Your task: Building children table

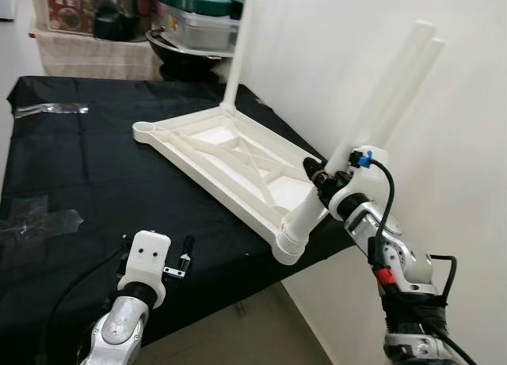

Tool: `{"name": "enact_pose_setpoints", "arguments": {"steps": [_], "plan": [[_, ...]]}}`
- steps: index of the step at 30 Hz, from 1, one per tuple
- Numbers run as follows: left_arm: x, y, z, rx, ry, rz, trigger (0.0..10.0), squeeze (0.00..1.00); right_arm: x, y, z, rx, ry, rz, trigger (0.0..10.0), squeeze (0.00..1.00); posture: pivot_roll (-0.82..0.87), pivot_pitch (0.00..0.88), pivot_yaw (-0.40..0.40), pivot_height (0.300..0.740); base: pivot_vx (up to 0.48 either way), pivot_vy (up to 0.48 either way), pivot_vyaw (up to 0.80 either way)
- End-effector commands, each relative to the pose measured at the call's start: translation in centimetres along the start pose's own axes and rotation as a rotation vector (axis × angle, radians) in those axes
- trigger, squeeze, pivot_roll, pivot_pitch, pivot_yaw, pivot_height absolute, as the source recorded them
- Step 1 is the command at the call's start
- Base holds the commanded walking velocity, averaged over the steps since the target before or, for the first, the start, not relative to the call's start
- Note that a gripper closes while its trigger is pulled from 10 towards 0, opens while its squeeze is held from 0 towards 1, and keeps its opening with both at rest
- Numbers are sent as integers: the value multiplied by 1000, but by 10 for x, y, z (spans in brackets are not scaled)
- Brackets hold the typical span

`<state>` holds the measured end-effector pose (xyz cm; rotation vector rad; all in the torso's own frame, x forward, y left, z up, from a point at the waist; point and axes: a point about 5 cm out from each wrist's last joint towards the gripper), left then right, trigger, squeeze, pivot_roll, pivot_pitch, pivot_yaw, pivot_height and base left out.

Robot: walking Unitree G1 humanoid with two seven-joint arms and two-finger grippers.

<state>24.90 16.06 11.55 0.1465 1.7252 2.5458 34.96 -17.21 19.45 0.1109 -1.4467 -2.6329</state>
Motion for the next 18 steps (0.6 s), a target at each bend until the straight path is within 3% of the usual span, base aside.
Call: {"name": "enact_pose_setpoints", "arguments": {"steps": [1,2,6,10,11,12,14,15,18], "plan": [[0,2,-3,-6,-14,-2,10000,0,5,-2,-19,-38,-90,5,0,0,116,0,-217,740,0,0,0],[0,2,-3,-6,-14,-2,10000,0,5,-2,-19,-38,-90,5,0,0,116,0,-217,740,0,0,0],[0,2,-3,-6,-16,-2,10000,0,6,1,6,-62,107,-13,0,0,118,0,-217,740,0,0,0],[0,2,-3,-6,-17,-2,10000,0,6,2,15,-72,173,-19,0,0,122,0,-217,740,0,0,0],[-1,2,-3,-5,-19,-3,10000,0,13,6,40,-91,378,-24,0,0,126,0,-216,740,0,0,0],[-1,2,-3,-5,-19,-3,10000,0,13,6,40,-91,378,-24,0,0,126,0,-216,740,0,0,0],[-1,3,-3,-4,-22,-5,10000,0,26,11,75,-128,671,-16,0,0,129,0,-217,740,0,0,0],[-1,3,-3,-4,-22,-5,10000,0,26,11,75,-128,671,-16,0,0,129,0,-217,740,0,0,0],[-2,3,-3,-5,-24,-8,10000,0,30,18,98,-181,874,-2,0,0,140,0,-222,740,0,0,0]]}}
Point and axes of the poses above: a point about 5 cm out from each wrist's last joint towards the gripper, its own x axis pointing back from the gripper into the wrist, its own y axis along the axis of the wrist's last joint, z = x × y, and after that the axes turned 11 degrees about -x, right-handed
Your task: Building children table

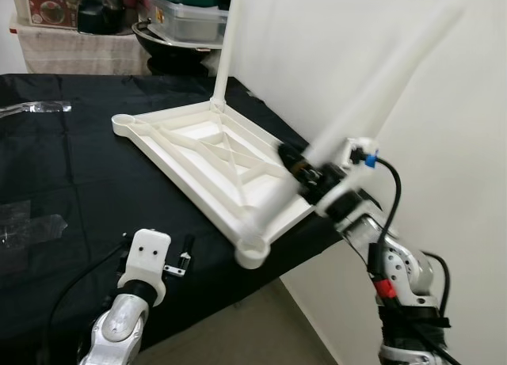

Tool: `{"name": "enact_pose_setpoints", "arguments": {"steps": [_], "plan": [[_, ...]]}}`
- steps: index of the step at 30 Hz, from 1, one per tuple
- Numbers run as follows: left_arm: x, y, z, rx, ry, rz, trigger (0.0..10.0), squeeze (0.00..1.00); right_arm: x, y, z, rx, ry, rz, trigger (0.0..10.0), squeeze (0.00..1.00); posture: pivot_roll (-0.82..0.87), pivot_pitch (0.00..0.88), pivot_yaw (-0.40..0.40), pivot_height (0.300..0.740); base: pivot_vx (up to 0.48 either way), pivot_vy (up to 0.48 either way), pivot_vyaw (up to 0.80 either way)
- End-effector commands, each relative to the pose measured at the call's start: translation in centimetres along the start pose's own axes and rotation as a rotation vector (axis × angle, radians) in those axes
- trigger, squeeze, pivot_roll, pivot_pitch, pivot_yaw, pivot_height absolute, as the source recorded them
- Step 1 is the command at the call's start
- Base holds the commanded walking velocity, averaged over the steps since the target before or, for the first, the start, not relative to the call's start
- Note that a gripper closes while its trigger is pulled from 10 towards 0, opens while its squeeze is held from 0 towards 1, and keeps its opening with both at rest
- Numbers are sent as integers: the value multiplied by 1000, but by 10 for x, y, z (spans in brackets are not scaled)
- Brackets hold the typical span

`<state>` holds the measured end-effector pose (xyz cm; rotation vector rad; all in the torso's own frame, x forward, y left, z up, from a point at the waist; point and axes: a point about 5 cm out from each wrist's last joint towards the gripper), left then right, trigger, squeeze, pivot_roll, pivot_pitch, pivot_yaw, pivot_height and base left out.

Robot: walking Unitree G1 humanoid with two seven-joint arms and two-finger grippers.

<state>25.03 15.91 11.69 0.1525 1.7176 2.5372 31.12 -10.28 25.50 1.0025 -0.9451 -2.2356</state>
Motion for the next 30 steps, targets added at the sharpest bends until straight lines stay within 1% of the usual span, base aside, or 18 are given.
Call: {"name": "enact_pose_setpoints", "arguments": {"steps": [1,2,3,4,5,6,9,16,18,20,21,23,24,25,27,28,29,30], "plan": [[0,2,-2,-3,-14,-1,10000,0,0,6,5,-21,70,-11,0,0,140,0,-222,740,0,0,0],[0,2,-3,-3,-13,-2,10000,0,-5,6,9,-31,129,-2,0,0,152,0,-229,740,0,0,0],[0,2,-3,-3,-13,-2,10000,0,-5,6,9,-31,129,-2,0,0,152,0,-229,740,0,0,0],[-1,2,-2,-3,-10,-4,10000,0,-10,6,14,-36,197,18,0,0,161,0,-236,740,0,0,0],[-1,2,-2,-3,-10,-4,10000,0,-10,6,14,-36,197,18,0,0,161,0,-236,740,0,0,0],[0,3,-2,-3,-4,-5,10000,0,-16,4,18,-29,253,50,0,0,170,0,-247,740,0,0,0],[0,4,-2,-2,5,-7,10000,0,-24,3,21,-20,304,81,0,0,176,0,-256,740,0,0,0],[2,3,-2,2,11,-4,10000,0,-26,7,18,-13,277,57,0,0,166,0,-254,740,0,0,0],[3,3,-3,5,7,-2,10000,0,-23,8,15,13,236,43,0,0,160,0,-250,740,0,0,0],[3,2,-5,7,2,1,10000,0,-19,12,7,53,151,15,0,0,158,0,-248,740,0,0,0],[3,2,-5,7,2,1,10000,0,-19,12,7,53,151,15,0,0,158,0,-248,740,0,0,0],[4,1,-6,8,-4,4,10000,0,-15,16,-9,127,-9,-7,0,0,150,0,-241,740,0,0,0],[4,1,-6,8,-4,4,10000,0,-15,16,-9,127,-9,-7,0,0,150,0,-241,740,0,0,0],[4,0,-6,8,-6,5,10000,0,-11,18,-18,172,-104,-15,0,0,150,0,-239,740,0,0,0],[4,-2,-7,6,-9,10,10000,0,0,18,-42,265,-368,-3,0,0,150,0,-236,740,0,0,0],[4,-2,-7,6,-9,10,10000,0,0,18,-42,265,-368,-3,0,0,150,0,-236,740,0,0,0],[4,-3,-8,5,-10,12,10000,0,6,18,-51,281,-468,3,0,0,147,0,-233,740,0,0,0],[4,-3,-8,5,-10,12,10000,0,6,18,-51,281,-468,3,0,0,147,0,-233,740,0,0,0]]}}
Point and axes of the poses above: a point about 5 cm out from each wrist's last joint towards the gripper, its own x axis pointing back from the gripper into the wrist, its own y axis along the axis of the wrist's last joint, z = x × y, and after that the axes turned 11 degrees about -x, right-handed
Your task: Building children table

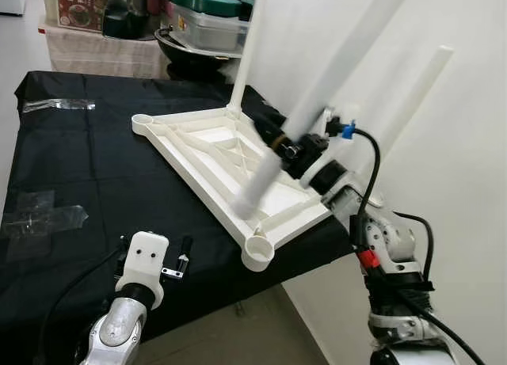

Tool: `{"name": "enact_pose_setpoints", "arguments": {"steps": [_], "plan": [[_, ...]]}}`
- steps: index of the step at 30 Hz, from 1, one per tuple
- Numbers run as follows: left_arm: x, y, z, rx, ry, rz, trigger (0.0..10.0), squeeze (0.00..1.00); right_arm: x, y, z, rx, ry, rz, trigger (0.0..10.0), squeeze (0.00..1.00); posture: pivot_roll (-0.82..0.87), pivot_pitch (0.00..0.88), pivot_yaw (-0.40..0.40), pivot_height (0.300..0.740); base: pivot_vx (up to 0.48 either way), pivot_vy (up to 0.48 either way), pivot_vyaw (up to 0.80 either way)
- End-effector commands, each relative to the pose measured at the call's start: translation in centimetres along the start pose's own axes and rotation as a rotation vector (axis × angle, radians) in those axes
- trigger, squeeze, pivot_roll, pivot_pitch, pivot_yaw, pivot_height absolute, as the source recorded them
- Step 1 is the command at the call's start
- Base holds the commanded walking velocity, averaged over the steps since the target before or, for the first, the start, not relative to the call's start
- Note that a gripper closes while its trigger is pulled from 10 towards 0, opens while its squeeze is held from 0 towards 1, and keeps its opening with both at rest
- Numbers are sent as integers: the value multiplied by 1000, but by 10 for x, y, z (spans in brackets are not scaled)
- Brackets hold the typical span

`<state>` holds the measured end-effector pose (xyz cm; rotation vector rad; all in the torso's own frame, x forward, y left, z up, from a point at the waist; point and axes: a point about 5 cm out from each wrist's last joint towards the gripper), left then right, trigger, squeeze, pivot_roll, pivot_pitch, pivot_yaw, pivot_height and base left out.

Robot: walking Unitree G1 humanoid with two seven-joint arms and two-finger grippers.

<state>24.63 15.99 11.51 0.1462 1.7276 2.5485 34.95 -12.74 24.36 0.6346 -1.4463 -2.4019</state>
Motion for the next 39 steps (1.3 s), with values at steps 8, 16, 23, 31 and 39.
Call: {"name": "enact_pose_setpoints", "arguments": {"steps": [8,16,23,31,39], "plan": [[1,-5,-11,-1,-41,16,10000,0,26,-10,-45,18,-388,56,10000,0,131,0,-210,740,0,0,0],[0,-11,-14,4,-63,30,10000,0,18,42,-2,-347,-65,-185,8314,0,125,0,-197,740,0,0,0],[-3,-10,-9,15,-40,31,10000,0,13,35,9,-593,-8,-259,0,0,145,0,-202,740,0,0,0],[-7,-7,2,2,-7,23,10000,0,21,-6,6,-653,-95,-195,0,0,150,0,-192,740,0,0,0],[-10,-6,7,-14,18,26,10000,0,28,-25,-7,-557,-151,-86,0,0,150,0,-196,740,0,0,0]]}}
Point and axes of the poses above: a point about 5 cm out from each wrist's last joint towards the gripper, its own x axis pointing back from the gripper into the wrist, its own y axis along the axis of the wrist's last joint, z = x × y, and after that the axes turned 11 degrees about -x, right-handed
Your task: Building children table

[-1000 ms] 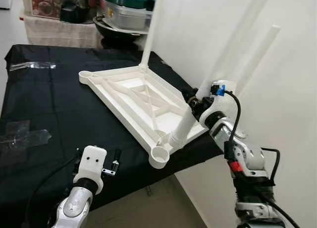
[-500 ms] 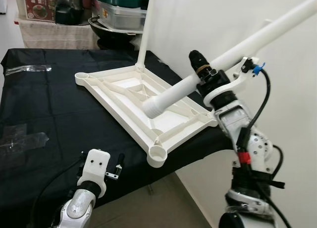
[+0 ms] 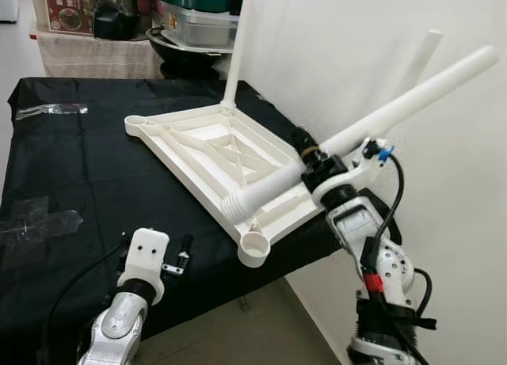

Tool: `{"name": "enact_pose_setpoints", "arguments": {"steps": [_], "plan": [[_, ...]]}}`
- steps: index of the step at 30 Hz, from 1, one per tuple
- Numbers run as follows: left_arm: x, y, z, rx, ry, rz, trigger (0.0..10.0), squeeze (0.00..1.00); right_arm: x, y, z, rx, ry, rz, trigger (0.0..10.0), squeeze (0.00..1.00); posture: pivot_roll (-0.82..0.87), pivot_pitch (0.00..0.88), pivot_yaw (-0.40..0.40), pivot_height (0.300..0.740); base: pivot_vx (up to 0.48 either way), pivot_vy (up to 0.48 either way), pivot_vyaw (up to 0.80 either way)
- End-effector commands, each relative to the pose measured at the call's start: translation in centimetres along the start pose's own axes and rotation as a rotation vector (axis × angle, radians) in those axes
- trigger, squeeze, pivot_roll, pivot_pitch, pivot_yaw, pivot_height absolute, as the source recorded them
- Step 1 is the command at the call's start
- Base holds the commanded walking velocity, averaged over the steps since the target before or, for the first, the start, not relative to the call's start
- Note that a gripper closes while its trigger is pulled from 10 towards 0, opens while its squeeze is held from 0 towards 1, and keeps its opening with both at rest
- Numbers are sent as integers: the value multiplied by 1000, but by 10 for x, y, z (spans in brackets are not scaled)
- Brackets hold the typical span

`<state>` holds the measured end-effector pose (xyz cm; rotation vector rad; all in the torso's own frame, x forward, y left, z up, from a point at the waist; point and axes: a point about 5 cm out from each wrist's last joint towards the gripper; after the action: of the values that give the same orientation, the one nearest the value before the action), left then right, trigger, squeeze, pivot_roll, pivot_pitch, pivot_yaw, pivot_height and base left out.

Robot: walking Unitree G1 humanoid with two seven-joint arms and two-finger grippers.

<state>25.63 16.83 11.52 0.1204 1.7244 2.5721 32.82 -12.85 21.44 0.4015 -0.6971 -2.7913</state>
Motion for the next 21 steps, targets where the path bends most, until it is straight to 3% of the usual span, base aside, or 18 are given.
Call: {"name": "enact_pose_setpoints", "arguments": {"steps": [1,6,10,13,17,19,21], "plan": [[-1,-3,-2,-4,-6,21,10000,0,2,3,-4,25,-13,1,0,0,150,0,-196,740,0,0,0],[-2,-3,0,-8,3,21,10000,0,5,-5,-12,60,-46,50,0,0,147,0,-195,740,0,0,0],[-3,-2,-1,-6,-2,19,10000,0,7,-15,-18,28,-94,73,0,0,144,0,-196,740,0,0,0],[-3,-2,-2,-1,-7,19,10000,0,5,-22,-22,-50,-158,43,0,0,142,0,-201,740,0,0,0],[-3,-2,-3,0,-8,20,10000,0,1,-25,-21,-77,-160,24,0,0,143,0,-203,740,0,0,0],[-3,-1,-4,0,-8,20,10000,0,-1,-26,-21,-79,-158,21,0,0,149,0,-208,740,0,0,0],[-3,-1,-4,0,-5,19,10000,0,-4,-30,-24,-6,-157,32,0,0,156,0,-213,740,0,0,0]]}}
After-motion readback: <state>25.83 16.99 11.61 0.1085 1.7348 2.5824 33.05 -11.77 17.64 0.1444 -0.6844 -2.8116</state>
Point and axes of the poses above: a point about 5 cm out from each wrist's last joint towards the gripper, its own x axis pointing back from the gripper into the wrist, its own y axis along the axis of the wrist's last joint, z = x × y, and after that the axes turned 11 degrees about -x, right-handed
